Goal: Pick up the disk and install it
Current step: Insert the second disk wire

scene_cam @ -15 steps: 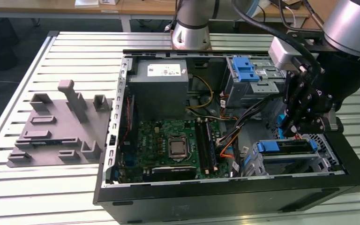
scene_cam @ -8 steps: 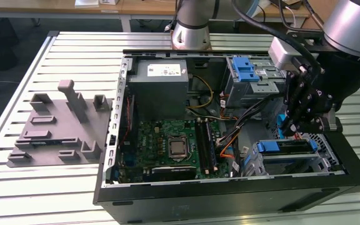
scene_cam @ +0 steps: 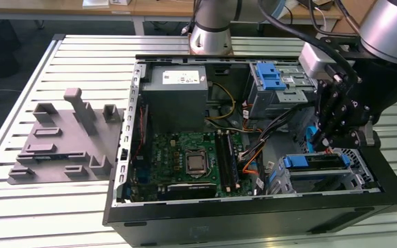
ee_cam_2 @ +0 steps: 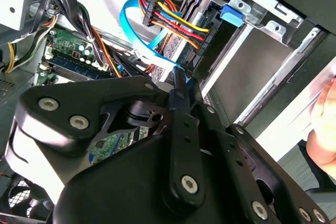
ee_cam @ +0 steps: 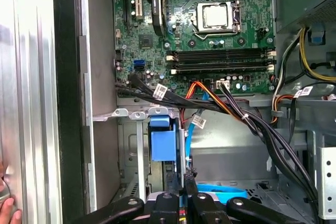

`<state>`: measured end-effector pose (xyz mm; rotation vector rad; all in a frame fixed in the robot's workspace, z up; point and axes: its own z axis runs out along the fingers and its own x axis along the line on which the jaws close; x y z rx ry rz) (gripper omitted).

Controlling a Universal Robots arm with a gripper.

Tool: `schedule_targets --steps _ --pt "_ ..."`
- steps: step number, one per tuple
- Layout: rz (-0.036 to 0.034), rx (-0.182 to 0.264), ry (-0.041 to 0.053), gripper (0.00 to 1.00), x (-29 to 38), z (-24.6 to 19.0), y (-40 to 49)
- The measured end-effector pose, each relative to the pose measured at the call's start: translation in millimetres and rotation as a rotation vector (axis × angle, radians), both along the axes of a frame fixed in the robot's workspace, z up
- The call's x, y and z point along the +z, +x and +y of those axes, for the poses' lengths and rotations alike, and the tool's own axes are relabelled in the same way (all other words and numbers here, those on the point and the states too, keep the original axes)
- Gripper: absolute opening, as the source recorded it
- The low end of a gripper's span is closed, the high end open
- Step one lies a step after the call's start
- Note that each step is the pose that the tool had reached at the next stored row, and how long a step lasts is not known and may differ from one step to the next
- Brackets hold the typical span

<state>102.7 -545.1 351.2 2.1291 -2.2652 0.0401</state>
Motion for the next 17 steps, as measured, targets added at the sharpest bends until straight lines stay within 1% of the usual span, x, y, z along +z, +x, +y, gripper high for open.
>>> schedule_targets --steps 3,7,10,11,12,13,14,15,16,17 --pt "0.0 0.0 0.0002 0.16 -2.0 -1.5 0.5" --pt "0.0002 0.0 0.0 0.16 -5.5 -2.4 1.4" --pt "0.0023 0.0 0.0 0.16 -7.9 -3.4 2.2" --pt "0.0044 0.0 0.0 0.16 -8.6 -3.6 2.8" --pt "0.0096 0.0 -0.0001 0.16 -9.7 -3.9 4.3" --pt "0.0124 0.0 0.0 0.16 -10.1 -4.0 5.2" --pt "0.0184 0.0 0.0002 0.16 -10.7 -4.1 6.4" --pt "0.0214 0.0 0.0001 0.16 -10.8 -4.1 6.7" --pt "0.0264 0.0 -0.0001 0.16 -11.2 -4.2 7.2" --pt "0.0282 0.0 -0.0001 0.16 -11.5 -4.2 7.4"
